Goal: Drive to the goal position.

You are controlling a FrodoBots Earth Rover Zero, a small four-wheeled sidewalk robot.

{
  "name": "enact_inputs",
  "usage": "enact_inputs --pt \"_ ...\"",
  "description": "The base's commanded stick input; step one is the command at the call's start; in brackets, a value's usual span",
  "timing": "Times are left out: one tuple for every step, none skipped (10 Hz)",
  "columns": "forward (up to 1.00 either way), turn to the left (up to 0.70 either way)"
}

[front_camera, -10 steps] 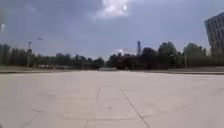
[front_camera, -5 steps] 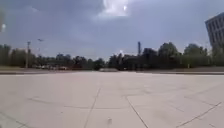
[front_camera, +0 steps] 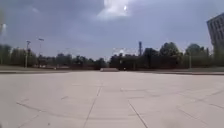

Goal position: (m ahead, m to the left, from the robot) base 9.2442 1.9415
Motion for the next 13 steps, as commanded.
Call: enact_inputs --pt "0.70 0.00" --pt "0.70 0.00" --pt "0.70 0.00" --pt "0.70 0.00" --pt "0.70 0.00" --pt "0.70 0.00" --pt "0.70 0.00" --pt "0.70 0.00" --pt "0.70 0.00" --pt "0.70 0.00" --pt "0.70 0.00" --pt "0.70 0.00" --pt "0.70 0.00"
